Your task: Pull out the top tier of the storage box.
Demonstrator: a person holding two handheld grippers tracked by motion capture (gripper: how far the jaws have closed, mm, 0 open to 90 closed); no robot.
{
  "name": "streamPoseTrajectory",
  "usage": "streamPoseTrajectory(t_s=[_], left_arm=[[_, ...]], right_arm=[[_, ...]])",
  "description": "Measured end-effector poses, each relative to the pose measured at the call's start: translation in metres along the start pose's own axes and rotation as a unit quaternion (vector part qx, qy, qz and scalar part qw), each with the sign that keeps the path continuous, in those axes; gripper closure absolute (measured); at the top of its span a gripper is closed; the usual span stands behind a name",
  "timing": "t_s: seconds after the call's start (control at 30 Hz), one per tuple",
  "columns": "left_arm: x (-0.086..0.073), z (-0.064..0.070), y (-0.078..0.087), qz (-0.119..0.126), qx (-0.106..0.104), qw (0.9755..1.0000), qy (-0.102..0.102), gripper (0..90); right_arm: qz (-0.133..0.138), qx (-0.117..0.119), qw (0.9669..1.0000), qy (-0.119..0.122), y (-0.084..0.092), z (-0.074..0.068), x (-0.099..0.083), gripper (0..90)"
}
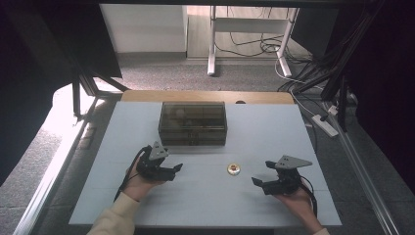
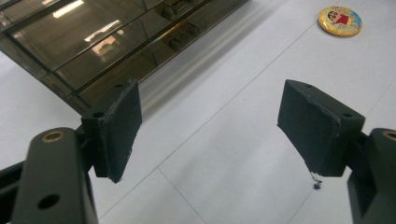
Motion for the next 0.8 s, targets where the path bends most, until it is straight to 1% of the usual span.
streamPoseTrajectory(t_s=[0.13, 0.23, 0.33, 0.43, 0.47, 0.63, 0.8], left_arm=[[-0.001, -0.002, 0.001, 0.001, -0.001, 1.0, 0.004, 22.4], [-0.002, -0.004, 0.004, 0.003, -0.001, 1.0, 0.009, 22.4], [-0.003, -0.007, 0.005, 0.004, 0.001, 0.9999, 0.016, 22.2], [-0.003, -0.01, 0.004, 0.006, -0.009, 0.9996, 0.028, 21.9], [-0.002, -0.01, 0.004, 0.007, -0.01, 0.9995, 0.031, 21.9], [0.002, -0.013, 0.005, 0.01, -0.011, 0.9993, 0.034, 21.9], [0.001, -0.016, 0.005, 0.006, -0.013, 0.9992, 0.038, 21.9]], right_arm=[[-0.002, 0.0, 1.0, 0.005, -0.001, -0.002, 0.003, 13.7], [0.002, 0.0, 1.0, 0.003, -0.002, -0.003, 0.007, 13.8], [0.0, -0.001, 1.0, 0.005, -0.006, -0.004, 0.01, 13.8], [-0.002, 0.003, 1.0, 0.008, -0.009, -0.007, 0.013, 14.0], [-0.006, 0.002, 0.9999, 0.013, -0.01, -0.009, 0.015, 14.3], [-0.007, 0.007, 0.9999, 0.013, -0.01, -0.01, 0.02, 14.8], [-0.006, 0.011, 0.9998, 0.013, -0.014, -0.011, 0.027, 15.1]])
Point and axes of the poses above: each handheld gripper's, and its own axes: y roughly backward along the jaws, x roughly out of its top, z roughly to its right, the point moved 3 cm from there along -y, roughly forward along the jaws, and after that the axes turned 5 degrees about -x, right-handed, at the moved point
